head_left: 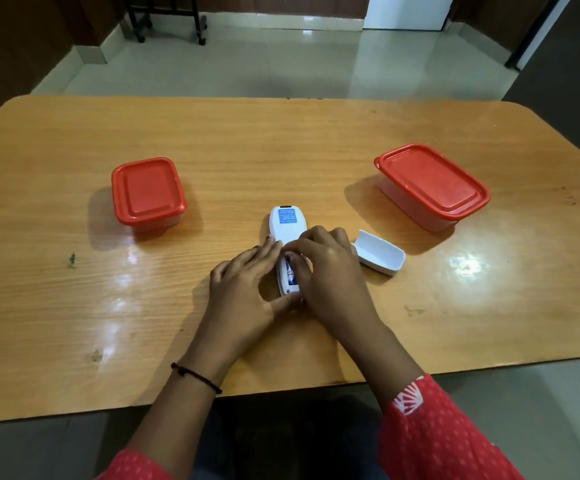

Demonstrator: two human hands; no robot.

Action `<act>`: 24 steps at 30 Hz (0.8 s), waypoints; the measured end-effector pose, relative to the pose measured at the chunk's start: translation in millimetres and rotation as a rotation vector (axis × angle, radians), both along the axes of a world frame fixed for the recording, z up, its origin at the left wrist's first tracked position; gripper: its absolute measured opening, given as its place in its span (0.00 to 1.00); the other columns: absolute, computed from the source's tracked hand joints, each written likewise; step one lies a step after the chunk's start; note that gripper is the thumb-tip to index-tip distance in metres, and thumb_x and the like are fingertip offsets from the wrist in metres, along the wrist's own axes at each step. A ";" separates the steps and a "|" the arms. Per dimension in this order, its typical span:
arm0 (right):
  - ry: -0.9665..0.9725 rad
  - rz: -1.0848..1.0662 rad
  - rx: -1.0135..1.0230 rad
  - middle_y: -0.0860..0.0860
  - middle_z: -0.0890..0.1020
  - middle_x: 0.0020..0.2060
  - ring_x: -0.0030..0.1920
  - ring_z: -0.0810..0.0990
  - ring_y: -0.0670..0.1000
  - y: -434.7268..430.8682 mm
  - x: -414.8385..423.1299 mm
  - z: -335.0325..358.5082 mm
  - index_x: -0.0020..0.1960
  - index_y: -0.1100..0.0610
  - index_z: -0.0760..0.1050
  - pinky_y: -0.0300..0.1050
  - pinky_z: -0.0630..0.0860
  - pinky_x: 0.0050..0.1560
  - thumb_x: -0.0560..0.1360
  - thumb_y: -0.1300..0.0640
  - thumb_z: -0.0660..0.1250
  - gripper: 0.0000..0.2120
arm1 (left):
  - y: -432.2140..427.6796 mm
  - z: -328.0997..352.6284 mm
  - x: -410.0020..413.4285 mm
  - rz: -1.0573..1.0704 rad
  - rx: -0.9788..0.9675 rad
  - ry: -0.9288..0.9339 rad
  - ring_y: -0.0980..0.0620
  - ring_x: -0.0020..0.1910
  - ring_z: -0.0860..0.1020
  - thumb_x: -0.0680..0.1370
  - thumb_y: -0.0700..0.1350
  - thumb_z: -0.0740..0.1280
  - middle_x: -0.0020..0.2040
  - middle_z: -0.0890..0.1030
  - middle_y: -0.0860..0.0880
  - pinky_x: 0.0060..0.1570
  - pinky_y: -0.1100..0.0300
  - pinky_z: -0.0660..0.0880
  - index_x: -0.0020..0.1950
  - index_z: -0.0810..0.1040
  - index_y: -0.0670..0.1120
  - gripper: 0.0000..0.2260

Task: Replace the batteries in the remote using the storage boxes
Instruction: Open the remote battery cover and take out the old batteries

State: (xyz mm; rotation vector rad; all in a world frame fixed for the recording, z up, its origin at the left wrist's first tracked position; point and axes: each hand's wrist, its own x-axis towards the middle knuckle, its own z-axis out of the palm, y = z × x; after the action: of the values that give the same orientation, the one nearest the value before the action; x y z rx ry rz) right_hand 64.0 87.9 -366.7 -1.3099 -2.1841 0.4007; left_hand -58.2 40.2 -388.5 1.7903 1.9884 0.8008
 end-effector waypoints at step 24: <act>0.648 -0.243 0.007 0.39 0.82 0.35 0.41 0.82 0.40 4.4 62.8 32.0 0.48 0.54 0.77 0.38 0.78 0.44 0.73 0.65 0.70 0.08 | -5.8 3.8 2.8 0.032 0.031 0.063 0.63 0.72 0.59 0.60 0.73 0.55 0.75 0.61 0.61 0.61 0.67 0.47 0.72 0.64 0.57 0.42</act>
State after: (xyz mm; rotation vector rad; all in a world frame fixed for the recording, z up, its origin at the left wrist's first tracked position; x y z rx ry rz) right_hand 126.8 92.3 -334.7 -1.2073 -1.4735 0.6175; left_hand -55.4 34.4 -384.7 1.8271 2.0597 0.7988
